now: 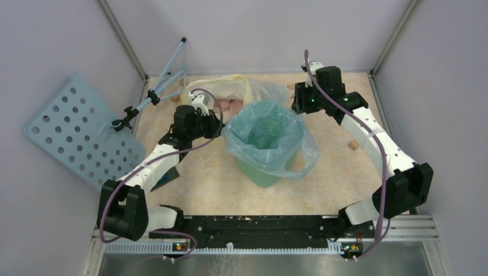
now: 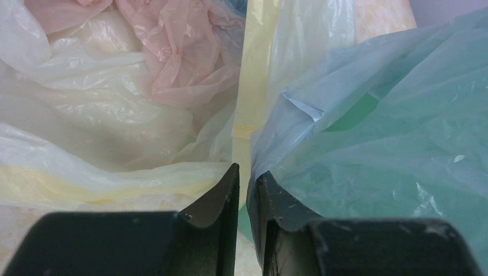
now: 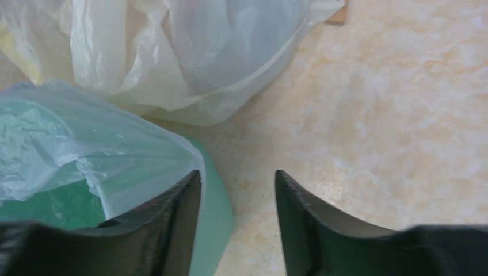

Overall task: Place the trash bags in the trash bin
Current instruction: Place the trash bag in the trash bin.

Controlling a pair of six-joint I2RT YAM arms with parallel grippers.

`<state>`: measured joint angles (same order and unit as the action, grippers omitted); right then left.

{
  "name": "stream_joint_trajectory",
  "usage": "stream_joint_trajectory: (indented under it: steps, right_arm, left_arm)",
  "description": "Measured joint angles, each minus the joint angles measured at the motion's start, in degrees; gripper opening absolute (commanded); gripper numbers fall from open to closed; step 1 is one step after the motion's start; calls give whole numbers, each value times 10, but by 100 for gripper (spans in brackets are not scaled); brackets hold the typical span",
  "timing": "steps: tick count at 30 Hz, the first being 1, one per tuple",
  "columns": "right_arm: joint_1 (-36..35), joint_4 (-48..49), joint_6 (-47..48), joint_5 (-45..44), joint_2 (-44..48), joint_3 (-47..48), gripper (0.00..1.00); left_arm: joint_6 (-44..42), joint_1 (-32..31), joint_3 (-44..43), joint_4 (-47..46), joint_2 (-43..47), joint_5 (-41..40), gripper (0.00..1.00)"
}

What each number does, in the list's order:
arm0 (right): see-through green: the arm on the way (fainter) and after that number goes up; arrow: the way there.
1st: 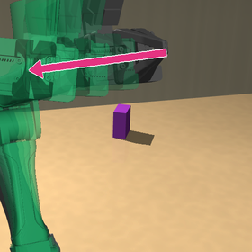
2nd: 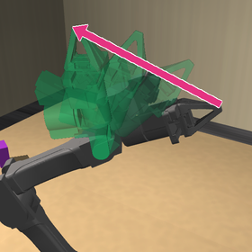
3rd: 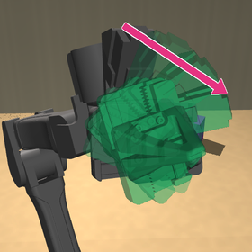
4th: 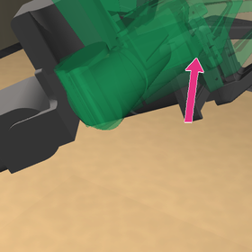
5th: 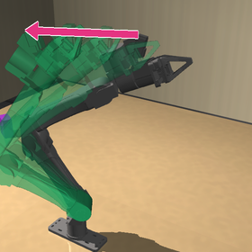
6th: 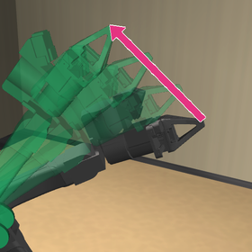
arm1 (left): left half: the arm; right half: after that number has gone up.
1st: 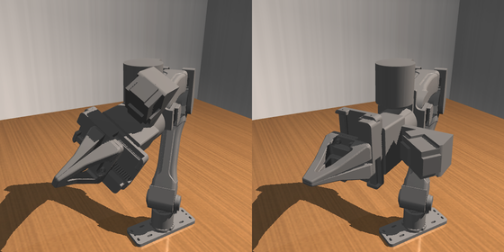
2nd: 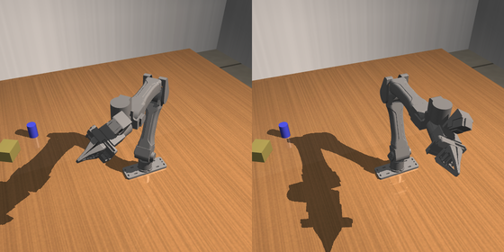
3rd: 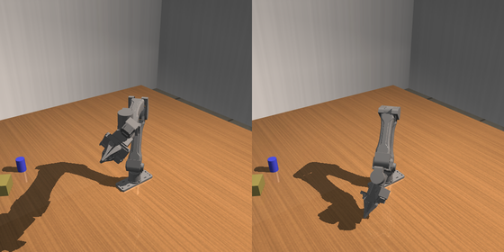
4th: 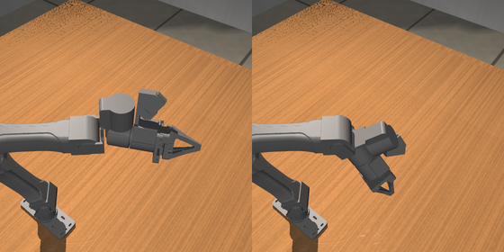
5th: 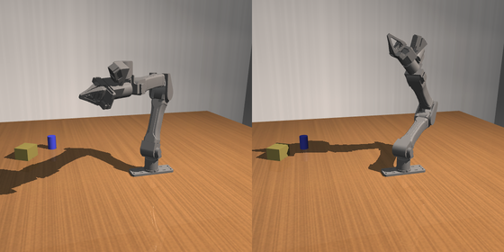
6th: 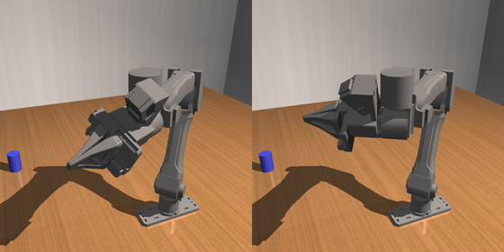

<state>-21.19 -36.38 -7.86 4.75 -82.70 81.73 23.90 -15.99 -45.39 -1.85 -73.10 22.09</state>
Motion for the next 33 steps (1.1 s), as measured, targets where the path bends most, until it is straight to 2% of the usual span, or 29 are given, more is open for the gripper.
stream_joint_trajectory:
  steps: [3,7,10,16,19,24,26,27,30,31,33]
  right_arm:
    - [3,-10,0,-37,39,6,66]
    - [4,-22,-11,-92,123,2,66]
    - [4,-8,-29,-111,208,-42,66]
    - [5,-14,-52,-35,360,-155,66]
    - [5,-20,-59,21,385,-187,66]
    - [5,-28,-77,78,411,-256,58]
    - [5,-39,-84,92,413,-270,48]
    - [5,-41,-85,98,414,-275,38]
    - [4,-45,-94,103,422,-282,8]
    - [5,-45,-94,102,426,-284,3]
    - [4,-47,-105,90,438,-288,0]
  left_arm:
    - [0,0,-1,-1,7,0,24]
    - [-1,0,-5,-1,6,-1,25]
    - [-1,0,-9,-1,6,0,25]
    - [-5,0,-15,-3,6,0,27]
    - [-5,0,-14,-4,9,0,27]
    - [-4,0,2,-16,41,0,27]
    - [-4,0,3,-17,51,0,26]
    - [-4,0,3,-18,54,1,24]
    - [-3,0,5,-24,55,2,7]
    - [0,0,7,-25,55,2,1]
    - [2,0,10,-25,55,1,0]
